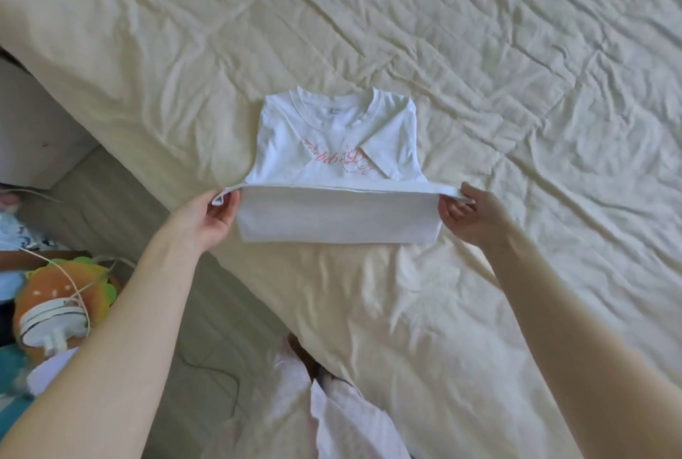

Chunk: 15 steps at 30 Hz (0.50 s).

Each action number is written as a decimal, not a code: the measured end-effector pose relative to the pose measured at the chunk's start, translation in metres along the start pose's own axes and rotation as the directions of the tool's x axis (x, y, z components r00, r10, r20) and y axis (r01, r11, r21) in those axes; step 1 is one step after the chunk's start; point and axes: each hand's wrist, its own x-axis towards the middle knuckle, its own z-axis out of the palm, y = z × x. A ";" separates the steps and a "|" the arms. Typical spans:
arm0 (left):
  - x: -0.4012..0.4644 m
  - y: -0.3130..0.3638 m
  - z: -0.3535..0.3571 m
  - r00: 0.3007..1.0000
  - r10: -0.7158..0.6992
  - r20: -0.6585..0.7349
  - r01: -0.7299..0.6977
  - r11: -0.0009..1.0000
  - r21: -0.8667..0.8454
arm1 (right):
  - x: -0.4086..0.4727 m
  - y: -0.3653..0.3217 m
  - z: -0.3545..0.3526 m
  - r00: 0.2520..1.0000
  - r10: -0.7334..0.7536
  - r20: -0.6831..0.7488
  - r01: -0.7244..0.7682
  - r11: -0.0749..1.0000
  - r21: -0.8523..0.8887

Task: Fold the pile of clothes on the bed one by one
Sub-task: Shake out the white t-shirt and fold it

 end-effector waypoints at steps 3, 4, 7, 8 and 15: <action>0.020 0.019 0.036 0.999 0.028 0.024 -0.028 1.000 0.003 | 0.019 -0.020 0.035 1.000 -0.028 0.014 0.027 0.999 0.039; 0.026 0.025 0.046 0.999 0.036 0.030 -0.037 0.999 0.015 | 0.025 -0.026 0.045 0.999 -0.030 0.016 0.029 0.998 0.056; 0.046 0.043 0.074 0.998 0.043 0.035 -0.045 0.998 0.051 | 0.039 -0.044 0.075 0.999 -0.034 0.010 0.033 0.996 0.086; 0.053 0.049 0.082 0.998 0.044 0.036 -0.047 0.997 0.066 | 0.043 -0.049 0.085 0.999 -0.038 0.001 0.038 0.996 0.078; 0.112 0.072 0.120 0.998 0.012 0.065 -0.011 1.000 -0.021 | 0.084 -0.061 0.143 0.993 -0.119 0.026 0.114 0.984 0.140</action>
